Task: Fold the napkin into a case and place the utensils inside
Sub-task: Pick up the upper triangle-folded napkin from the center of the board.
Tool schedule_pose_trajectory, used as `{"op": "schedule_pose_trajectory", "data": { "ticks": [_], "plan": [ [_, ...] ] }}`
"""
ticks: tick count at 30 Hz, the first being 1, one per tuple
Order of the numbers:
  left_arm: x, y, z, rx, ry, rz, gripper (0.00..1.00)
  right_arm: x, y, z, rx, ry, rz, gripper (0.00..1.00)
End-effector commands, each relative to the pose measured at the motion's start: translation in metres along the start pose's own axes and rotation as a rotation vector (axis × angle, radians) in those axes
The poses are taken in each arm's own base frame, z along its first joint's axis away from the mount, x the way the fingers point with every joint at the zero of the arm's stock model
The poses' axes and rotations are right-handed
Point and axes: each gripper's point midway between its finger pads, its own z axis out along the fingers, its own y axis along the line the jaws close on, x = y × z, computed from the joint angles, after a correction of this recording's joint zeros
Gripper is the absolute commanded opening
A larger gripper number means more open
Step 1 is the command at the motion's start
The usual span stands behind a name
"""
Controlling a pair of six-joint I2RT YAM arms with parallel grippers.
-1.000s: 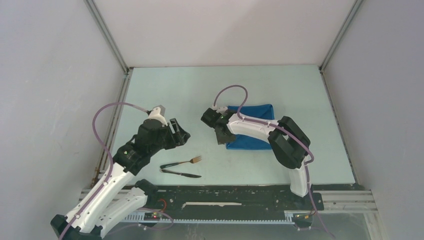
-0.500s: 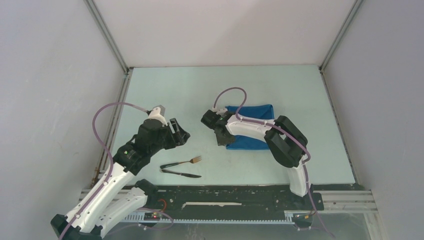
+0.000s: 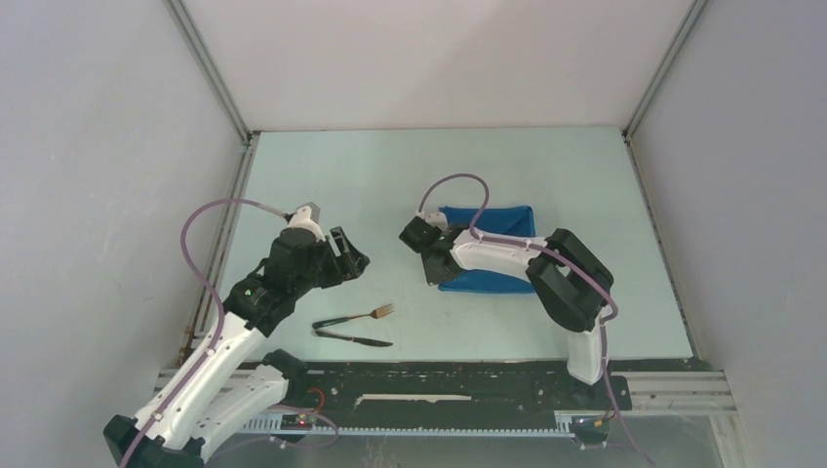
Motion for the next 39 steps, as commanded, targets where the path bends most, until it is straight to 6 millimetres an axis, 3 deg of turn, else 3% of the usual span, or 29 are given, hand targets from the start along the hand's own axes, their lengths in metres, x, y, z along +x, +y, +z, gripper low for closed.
{"op": "schedule_pose_trajectory", "data": {
  "ticks": [1, 12, 17, 20, 22, 24, 39],
  "plan": [
    [-0.003, -0.004, 0.014, 0.046, 0.018, -0.077, 0.75, -0.007, 0.017, -0.016, -0.235, -0.046, -0.030, 0.00],
    [0.015, -0.045, 0.094, 0.272, 0.291, -0.411, 0.76, -0.017, 0.013, -0.052, -0.511, -0.038, 0.043, 0.00],
    [0.012, -0.061, 0.126, 0.322, 0.375, -0.477, 0.75, -0.018, 0.002, -0.045, -0.457, -0.054, 0.043, 0.00],
    [0.012, -0.060, 0.128, 0.319, 0.366, -0.472, 0.75, -0.011, -0.008, -0.034, -0.354, -0.016, 0.020, 0.02],
    [0.014, -0.056, 0.124, 0.310, 0.356, -0.461, 0.75, -0.003, -0.006, -0.031, -0.313, -0.007, -0.021, 0.10],
    [0.018, -0.051, 0.120, 0.295, 0.346, -0.447, 0.75, 0.002, -0.004, -0.026, -0.291, 0.010, -0.032, 0.11],
    [0.016, -0.042, 0.100, 0.258, 0.303, -0.358, 0.75, 0.003, -0.011, -0.021, -0.174, 0.012, -0.094, 0.22]
  ]
}}
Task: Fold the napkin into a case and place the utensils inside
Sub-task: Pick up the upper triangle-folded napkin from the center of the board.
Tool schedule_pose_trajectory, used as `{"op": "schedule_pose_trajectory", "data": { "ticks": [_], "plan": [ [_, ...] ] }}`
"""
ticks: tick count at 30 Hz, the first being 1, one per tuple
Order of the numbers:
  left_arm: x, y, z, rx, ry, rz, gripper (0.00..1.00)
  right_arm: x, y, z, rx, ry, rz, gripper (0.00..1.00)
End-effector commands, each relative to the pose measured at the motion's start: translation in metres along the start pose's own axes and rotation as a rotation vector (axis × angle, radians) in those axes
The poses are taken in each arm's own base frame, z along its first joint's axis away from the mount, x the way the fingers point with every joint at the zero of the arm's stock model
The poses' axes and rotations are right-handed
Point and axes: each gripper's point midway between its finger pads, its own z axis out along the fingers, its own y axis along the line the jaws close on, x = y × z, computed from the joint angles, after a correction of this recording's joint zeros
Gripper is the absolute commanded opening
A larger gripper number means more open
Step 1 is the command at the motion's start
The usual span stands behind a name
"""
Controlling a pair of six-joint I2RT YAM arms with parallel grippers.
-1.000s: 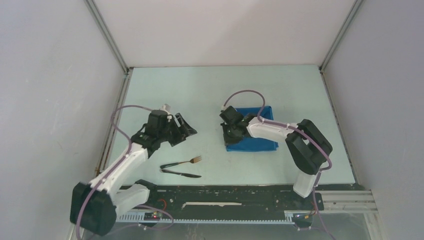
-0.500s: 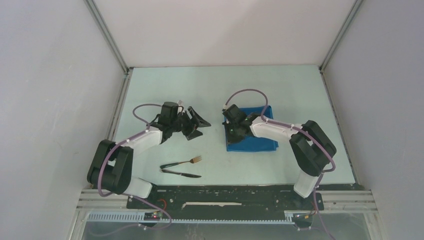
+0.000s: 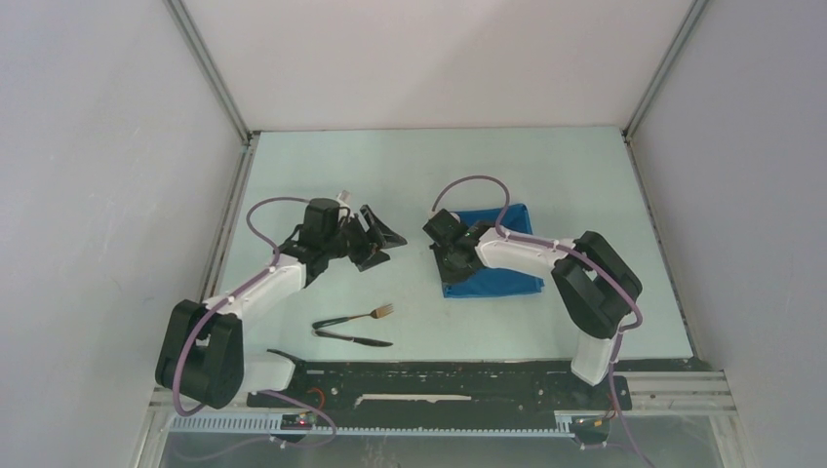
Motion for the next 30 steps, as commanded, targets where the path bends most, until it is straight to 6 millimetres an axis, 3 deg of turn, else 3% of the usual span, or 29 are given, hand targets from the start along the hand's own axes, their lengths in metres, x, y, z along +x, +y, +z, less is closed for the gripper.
{"op": "schedule_pose_trajectory", "data": {
  "ticks": [1, 10, 19, 24, 30],
  "plan": [
    [-0.001, 0.000, -0.005, 0.001, -0.014, 0.040, 0.75, -0.009, 0.003, -0.005, 0.035, -0.021, -0.053, 0.22],
    [-0.001, 0.000, -0.007, 0.005, -0.014, 0.045, 0.75, -0.007, 0.016, -0.004, -0.008, -0.017, -0.063, 0.37],
    [-0.001, 0.007, -0.010, 0.005, -0.018, 0.035, 0.75, 0.007, 0.003, 0.013, 0.068, 0.032, -0.085, 0.50],
    [-0.002, 0.012, -0.012, 0.001, -0.025, 0.025, 0.75, 0.020, -0.010, 0.024, 0.149, 0.081, -0.084, 0.47],
    [-0.005, 0.015, -0.016, 0.003, -0.039, 0.021, 0.75, 0.024, -0.024, 0.023, 0.281, 0.092, -0.099, 0.25]
  ]
}}
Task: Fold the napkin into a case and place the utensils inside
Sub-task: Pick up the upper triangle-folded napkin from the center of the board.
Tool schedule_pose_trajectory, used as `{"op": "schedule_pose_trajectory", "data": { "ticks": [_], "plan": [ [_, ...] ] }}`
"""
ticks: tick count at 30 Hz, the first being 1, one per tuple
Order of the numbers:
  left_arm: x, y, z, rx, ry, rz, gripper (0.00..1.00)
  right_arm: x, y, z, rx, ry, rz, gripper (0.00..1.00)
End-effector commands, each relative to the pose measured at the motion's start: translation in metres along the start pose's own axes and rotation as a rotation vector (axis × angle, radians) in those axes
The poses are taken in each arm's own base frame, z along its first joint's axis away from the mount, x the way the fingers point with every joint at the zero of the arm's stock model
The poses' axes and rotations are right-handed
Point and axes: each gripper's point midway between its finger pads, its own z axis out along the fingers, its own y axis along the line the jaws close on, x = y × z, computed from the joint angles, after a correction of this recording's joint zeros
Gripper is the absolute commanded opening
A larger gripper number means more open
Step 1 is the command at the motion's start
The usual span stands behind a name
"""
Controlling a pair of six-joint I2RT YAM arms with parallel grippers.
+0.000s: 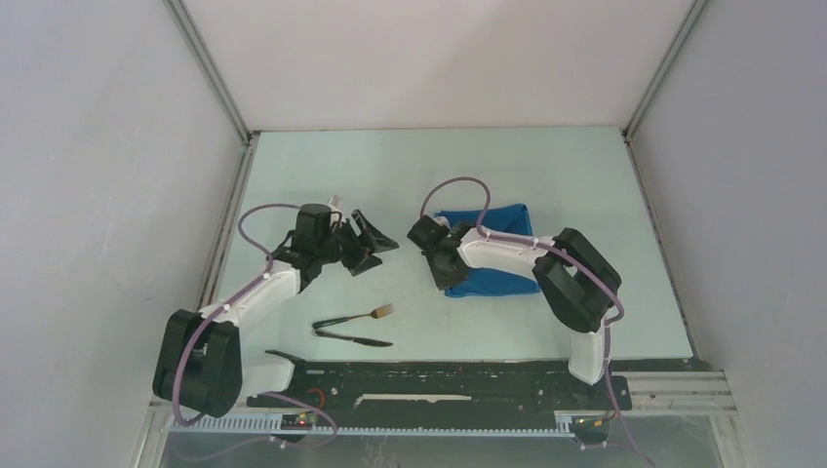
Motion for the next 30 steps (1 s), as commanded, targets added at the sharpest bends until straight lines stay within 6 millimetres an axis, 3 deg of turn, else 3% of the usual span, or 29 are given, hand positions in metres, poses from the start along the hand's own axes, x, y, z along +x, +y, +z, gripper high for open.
{"op": "schedule_pose_trajectory", "data": {
  "ticks": [1, 6, 11, 19, 26, 30],
  "plan": [
    [-0.004, -0.003, -0.007, 0.031, -0.021, 0.034, 0.75, 0.016, -0.020, 0.016, 0.154, 0.043, -0.018, 0.23],
    [-0.005, -0.002, -0.005, 0.029, -0.018, 0.031, 0.75, -0.009, -0.007, -0.003, 0.072, -0.052, -0.019, 0.00],
    [-0.007, -0.007, 0.007, 0.079, 0.021, -0.032, 0.76, -0.028, 0.007, -0.026, -0.089, -0.119, 0.001, 0.00],
    [-0.020, -0.029, 0.053, 0.170, 0.114, -0.151, 0.81, -0.027, 0.007, -0.040, -0.288, -0.118, 0.023, 0.00],
    [-0.018, -0.058, 0.115, 0.176, 0.120, -0.152, 0.91, -0.030, -0.003, -0.051, -0.336, -0.135, 0.039, 0.00],
    [-0.016, -0.045, 0.149, 0.102, 0.102, -0.163, 0.93, -0.032, -0.006, -0.053, -0.344, -0.141, 0.037, 0.00]
  ]
}}
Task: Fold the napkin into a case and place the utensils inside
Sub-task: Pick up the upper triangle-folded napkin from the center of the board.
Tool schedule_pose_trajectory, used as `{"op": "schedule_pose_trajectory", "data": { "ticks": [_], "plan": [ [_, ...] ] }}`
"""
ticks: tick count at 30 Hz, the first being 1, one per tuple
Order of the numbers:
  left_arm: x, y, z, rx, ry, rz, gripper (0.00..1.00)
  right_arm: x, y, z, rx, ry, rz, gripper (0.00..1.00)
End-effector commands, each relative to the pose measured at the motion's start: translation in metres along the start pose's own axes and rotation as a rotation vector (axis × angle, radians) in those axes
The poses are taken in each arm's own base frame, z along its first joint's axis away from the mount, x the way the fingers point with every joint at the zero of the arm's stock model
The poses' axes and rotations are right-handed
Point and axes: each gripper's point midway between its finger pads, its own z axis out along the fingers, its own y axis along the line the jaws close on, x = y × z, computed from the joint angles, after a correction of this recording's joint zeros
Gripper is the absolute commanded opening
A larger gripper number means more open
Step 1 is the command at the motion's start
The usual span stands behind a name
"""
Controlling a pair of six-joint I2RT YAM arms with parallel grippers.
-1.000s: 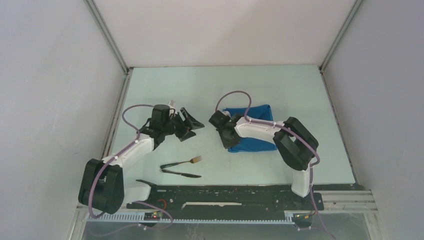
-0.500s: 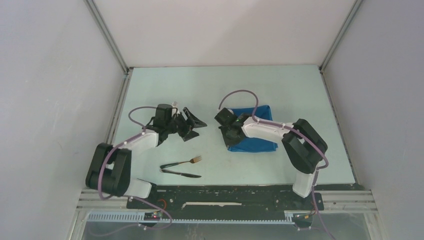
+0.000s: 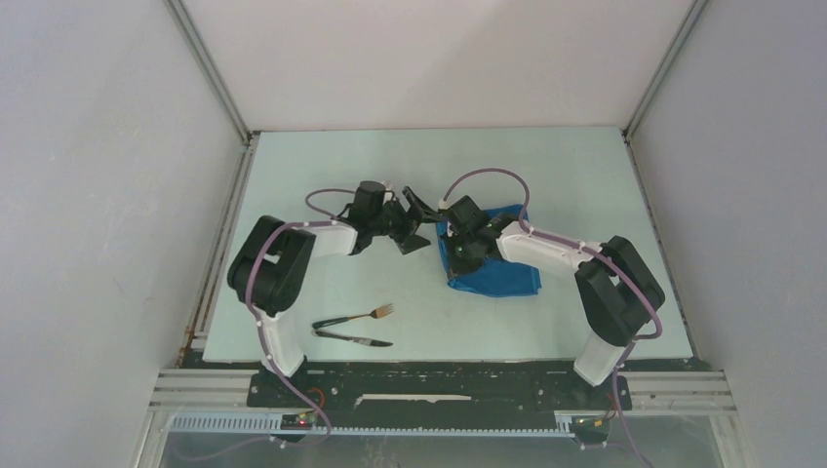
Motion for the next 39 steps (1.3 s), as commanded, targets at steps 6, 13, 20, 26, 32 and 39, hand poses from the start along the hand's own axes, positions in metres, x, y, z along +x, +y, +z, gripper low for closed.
{"op": "schedule_pose_trajectory", "data": {
  "ticks": [6, 13, 20, 26, 32, 39],
  "plan": [
    [-0.025, 0.018, 0.040, -0.119, -0.119, 0.013, 0.84, -0.019, 0.008, -0.021, -0.059, -0.081, -0.032, 0.00],
    [-0.037, 0.021, 0.063, -0.135, -0.127, 0.042, 0.68, -0.019, 0.008, -0.019, -0.063, -0.080, -0.030, 0.00],
    [-0.041, 0.022, 0.074, -0.132, -0.127, 0.015, 0.49, -0.018, 0.005, -0.022, -0.049, -0.080, -0.036, 0.00],
    [-0.046, 0.018, 0.081, -0.123, -0.128, 0.018, 0.41, -0.018, 0.006, -0.021, -0.055, -0.079, -0.035, 0.00],
    [-0.049, 0.011, 0.086, -0.104, -0.127, 0.018, 0.31, -0.017, 0.004, -0.021, -0.048, -0.074, -0.037, 0.00],
    [-0.055, 0.009, 0.085, -0.104, -0.134, 0.020, 0.17, -0.015, 0.004, -0.021, -0.042, -0.071, -0.039, 0.00]
  ]
}}
